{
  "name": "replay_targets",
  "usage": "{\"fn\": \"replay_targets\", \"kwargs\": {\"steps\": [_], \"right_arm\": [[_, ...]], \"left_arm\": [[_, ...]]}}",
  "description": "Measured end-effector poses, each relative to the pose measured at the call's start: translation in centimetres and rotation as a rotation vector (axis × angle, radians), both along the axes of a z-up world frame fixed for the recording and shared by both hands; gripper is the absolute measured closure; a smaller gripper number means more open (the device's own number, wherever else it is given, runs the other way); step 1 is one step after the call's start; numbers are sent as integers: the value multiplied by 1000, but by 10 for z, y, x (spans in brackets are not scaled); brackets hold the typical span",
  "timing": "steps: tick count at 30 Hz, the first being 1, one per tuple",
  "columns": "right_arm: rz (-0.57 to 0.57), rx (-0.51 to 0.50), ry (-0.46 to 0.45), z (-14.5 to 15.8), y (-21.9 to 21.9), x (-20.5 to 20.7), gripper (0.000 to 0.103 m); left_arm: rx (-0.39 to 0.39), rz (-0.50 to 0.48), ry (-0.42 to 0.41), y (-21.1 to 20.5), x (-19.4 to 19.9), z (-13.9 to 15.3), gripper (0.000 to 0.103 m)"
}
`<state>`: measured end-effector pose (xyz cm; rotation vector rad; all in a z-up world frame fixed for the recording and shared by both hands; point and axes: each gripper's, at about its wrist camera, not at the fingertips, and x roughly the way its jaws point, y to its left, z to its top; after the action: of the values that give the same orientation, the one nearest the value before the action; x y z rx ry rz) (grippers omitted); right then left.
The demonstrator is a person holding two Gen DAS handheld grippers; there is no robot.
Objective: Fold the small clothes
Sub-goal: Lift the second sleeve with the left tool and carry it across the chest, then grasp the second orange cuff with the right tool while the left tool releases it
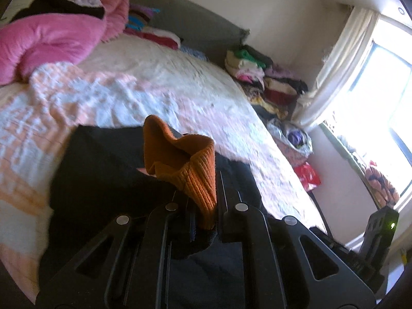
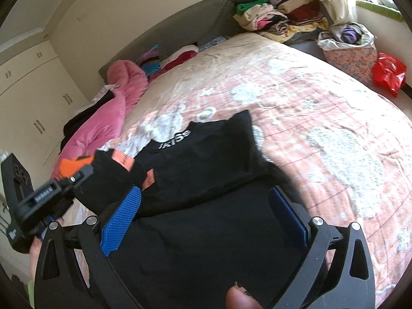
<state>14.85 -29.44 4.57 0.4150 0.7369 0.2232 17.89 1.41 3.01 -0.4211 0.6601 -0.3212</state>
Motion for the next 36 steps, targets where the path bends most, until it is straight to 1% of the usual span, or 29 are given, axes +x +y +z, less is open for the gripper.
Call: {"fn": "replay_targets", "kwargs": {"steps": [6,8,10,11,13,14,15,16,17,19,20,22,24,25,27,29,30,31,32,33,34,36], "right_arm": [[-31,-7,17,-6,-9,2,4],[-44,-12,20,-7,-12,4,4],[-63,-14,28,-8,-16,5,4],[-70,-13,33,-9,-18,6,4],[-79,-15,43,-12,-19,8,4],[-81,-19,53,-14,-19,9,4],[-82,-21,61,-16,-19,10,4],[-79,-24,75,-19,-17,12,4],[-71,-28,92,-22,-14,15,4],[-34,-49,136,-31,-5,22,4],[-17,-61,152,-35,0,25,4],[45,-77,182,-44,17,31,4],[85,-96,195,-51,31,35,4],[117,-111,200,-55,41,40,5],[133,-146,222,-63,53,46,6],[146,-164,250,-71,62,53,21],[149,-169,256,-74,65,55,32],[155,-175,258,-74,69,56,47],[167,-174,253,-75,73,57,61],[184,-165,248,-75,76,57,77],[194,-159,245,-75,79,58,89],[209,-177,216,-68,84,60,91]], "left_arm": [[11,-75,53,-21,9,-24,98],[17,-113,71,-28,11,-31,93],[22,-138,81,-33,12,-35,79],[27,-145,82,-34,12,-36,74],[35,-156,97,-34,12,-38,57],[34,-160,97,-33,12,-37,54],[36,-157,92,-30,11,-35,47],[43,-148,85,-26,11,-32,40],[49,-138,78,-23,10,-31,36],[88,-87,56,-13,10,-25,15],[121,-52,48,-8,12,-23,11],[214,37,44,7,17,-20,9],[268,112,60,22,23,-22,9],[277,136,67,29,25,-23,9],[280,176,75,44,27,-25,9],[268,209,81,58,28,-27,9],[254,229,85,66,29,-29,9],[245,243,86,71,30,-30,9],[240,253,86,74,29,-30,9],[234,263,86,78,29,-31,9],[234,270,87,80,29,-32,9],[244,284,88,85,29,-34,9]]}}
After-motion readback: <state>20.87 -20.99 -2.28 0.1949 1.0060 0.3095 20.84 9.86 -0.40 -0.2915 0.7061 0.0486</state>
